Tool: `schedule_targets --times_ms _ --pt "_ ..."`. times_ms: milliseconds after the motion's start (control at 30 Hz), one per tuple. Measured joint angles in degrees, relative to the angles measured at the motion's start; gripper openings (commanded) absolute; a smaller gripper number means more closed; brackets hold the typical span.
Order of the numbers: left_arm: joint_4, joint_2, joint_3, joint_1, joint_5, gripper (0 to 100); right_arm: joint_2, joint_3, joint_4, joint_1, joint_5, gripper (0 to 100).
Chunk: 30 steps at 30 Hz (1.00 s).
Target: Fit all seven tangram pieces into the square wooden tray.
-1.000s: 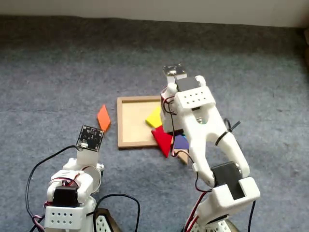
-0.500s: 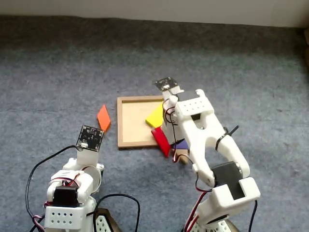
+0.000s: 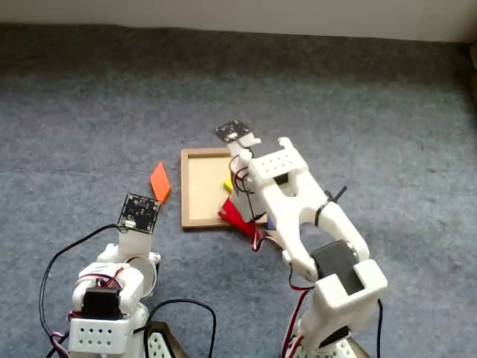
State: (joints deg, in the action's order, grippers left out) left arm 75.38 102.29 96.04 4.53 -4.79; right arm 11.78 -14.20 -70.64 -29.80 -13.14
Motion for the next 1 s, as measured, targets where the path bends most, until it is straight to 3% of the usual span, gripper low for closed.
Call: schedule_targets --times_ms 300,533,767,1000 --pt "0.0 0.0 0.0 0.0 0.0 3 0.0 0.09 1.49 -3.34 6.68 0.5" --pt "0.0 0.0 0.0 0.0 0.0 3 -1.32 1.41 -0.7 -3.43 7.47 0.5" --pt "0.0 0.0 0.0 0.0 0.0 3 -11.69 -2.37 -1.05 -4.22 7.47 1.1" --pt "0.0 0.0 0.0 0.0 0.0 3 -13.63 -7.38 -0.09 -8.88 2.37 20.3"
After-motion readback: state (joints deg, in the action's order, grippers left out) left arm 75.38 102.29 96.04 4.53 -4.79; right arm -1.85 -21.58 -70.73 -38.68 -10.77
